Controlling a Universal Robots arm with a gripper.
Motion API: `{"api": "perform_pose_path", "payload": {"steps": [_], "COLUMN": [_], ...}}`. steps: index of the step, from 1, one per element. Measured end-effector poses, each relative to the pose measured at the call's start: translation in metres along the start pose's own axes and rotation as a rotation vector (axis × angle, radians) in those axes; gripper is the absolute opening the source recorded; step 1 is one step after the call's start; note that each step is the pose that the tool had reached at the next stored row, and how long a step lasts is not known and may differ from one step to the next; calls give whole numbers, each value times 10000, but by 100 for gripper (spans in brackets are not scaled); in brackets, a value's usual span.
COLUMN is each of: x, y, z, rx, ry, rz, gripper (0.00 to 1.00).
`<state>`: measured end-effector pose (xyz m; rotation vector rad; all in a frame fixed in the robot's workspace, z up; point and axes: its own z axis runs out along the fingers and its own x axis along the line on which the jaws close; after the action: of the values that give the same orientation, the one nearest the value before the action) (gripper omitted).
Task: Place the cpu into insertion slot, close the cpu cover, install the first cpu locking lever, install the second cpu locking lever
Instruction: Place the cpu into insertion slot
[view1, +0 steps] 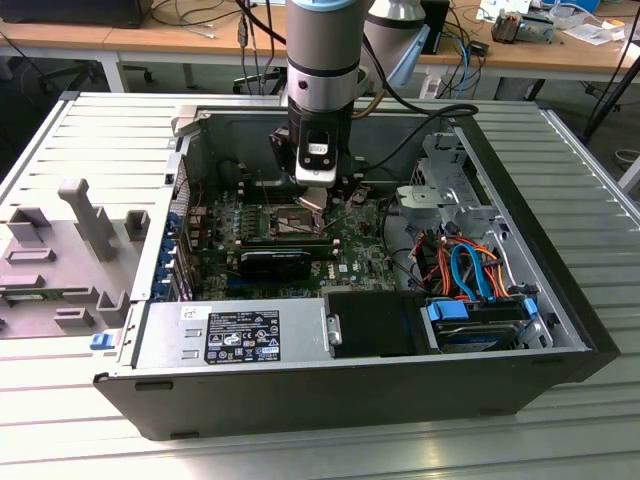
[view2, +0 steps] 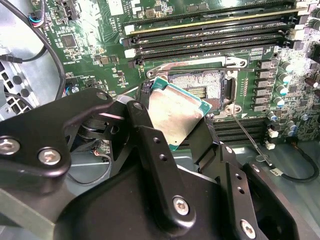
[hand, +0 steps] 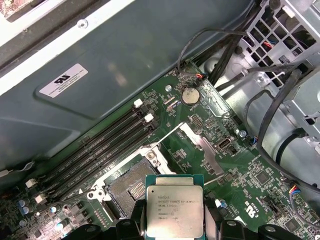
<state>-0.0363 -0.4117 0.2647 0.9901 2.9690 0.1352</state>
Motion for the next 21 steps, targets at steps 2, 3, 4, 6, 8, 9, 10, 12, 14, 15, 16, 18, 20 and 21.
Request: {"api": "perform_pose_path", "payload": {"steps": [2, 3, 4, 6, 8, 9, 10, 12, 14, 15, 16, 18, 20, 21], "x": [0, 0, 0, 0, 0, 0, 0, 0, 0, 0, 0, 0, 0, 0], "y": [0, 0, 0, 0, 0, 0, 0, 0, 0, 0, 0, 0, 0, 0], "z": [0, 0, 0, 1, 1, 1, 1, 1, 1, 1, 1, 1, 1, 1], "rx": [0, -1, 0, -2, -2, -3, -3, -4, -4, -4, -4, -5, -5, -5], "ry": [-2, -3, -5, -8, -10, -12, -13, -14, -17, -17, -18, -20, -22, -23], "rz": [20, 40, 57, 96, 116, 141, 153, 173, 196, 204, 215, 235, 259, 268], "gripper": [55, 55, 55, 55, 55, 55, 55, 55, 55, 55, 55, 55, 55, 55]}}
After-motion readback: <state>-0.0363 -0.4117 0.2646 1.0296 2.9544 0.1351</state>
